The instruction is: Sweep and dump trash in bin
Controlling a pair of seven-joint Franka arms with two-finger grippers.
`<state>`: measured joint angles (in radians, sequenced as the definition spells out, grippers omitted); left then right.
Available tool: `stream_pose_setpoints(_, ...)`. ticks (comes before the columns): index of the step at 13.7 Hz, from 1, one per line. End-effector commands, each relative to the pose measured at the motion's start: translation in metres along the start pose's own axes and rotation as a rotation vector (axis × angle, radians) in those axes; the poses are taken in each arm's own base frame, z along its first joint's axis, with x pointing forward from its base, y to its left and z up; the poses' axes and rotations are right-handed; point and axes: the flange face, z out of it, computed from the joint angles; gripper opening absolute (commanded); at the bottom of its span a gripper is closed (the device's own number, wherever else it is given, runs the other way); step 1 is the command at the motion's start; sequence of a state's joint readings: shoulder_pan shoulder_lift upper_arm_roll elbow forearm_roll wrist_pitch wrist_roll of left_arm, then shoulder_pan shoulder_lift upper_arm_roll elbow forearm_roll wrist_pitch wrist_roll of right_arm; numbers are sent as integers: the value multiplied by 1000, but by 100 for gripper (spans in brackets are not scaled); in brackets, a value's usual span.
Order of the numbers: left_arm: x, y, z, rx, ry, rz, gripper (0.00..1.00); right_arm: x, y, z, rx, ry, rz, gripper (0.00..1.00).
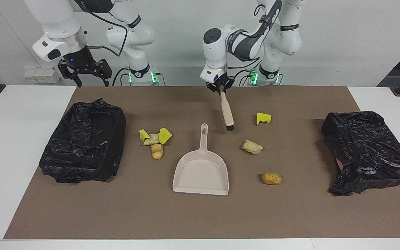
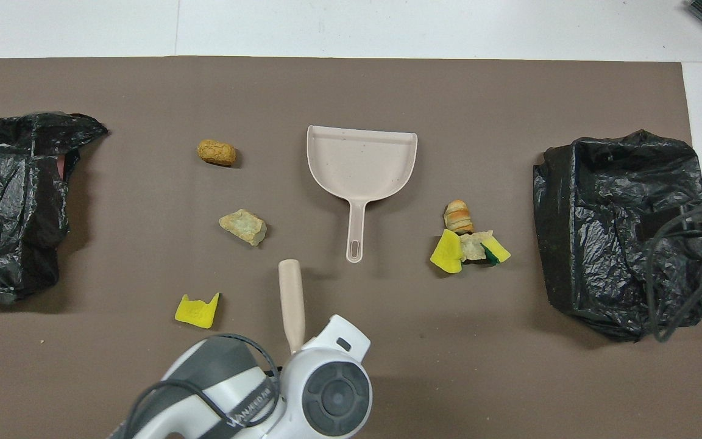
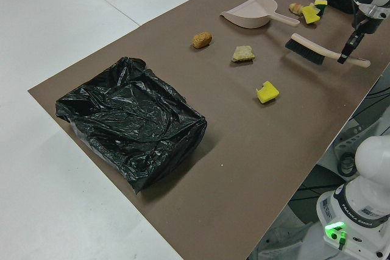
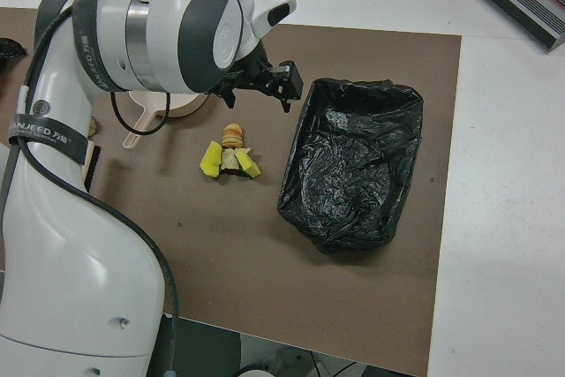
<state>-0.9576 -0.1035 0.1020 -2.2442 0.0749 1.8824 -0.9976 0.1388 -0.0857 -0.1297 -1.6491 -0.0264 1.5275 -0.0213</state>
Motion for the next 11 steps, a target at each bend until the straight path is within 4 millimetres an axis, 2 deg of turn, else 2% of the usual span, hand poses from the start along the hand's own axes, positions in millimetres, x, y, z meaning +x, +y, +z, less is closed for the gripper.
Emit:
stream_pose_setpoints(1, 30, -55, 5, 78, -76, -117, 0, 6, -32, 17, 6, 32, -13, 100)
stream_pose_setpoints(4, 43, -90, 16, 149, -152, -221, 0, 25, -92, 41, 5, 60, 3, 100)
stream_pose_setpoints(6, 38, -105, 25, 184, -178, -316, 0, 45, -140, 76, 45, 47, 52, 100)
stream_pose_setpoints(8, 41, -118, 33, 193, -183, -480, 0, 57, -196, 113, 46, 33, 111, 100)
stream_pose_setpoints(11, 33, -122, 43, 171, -179, -601, 0, 62, -268, 162, 84, 26, 163, 100)
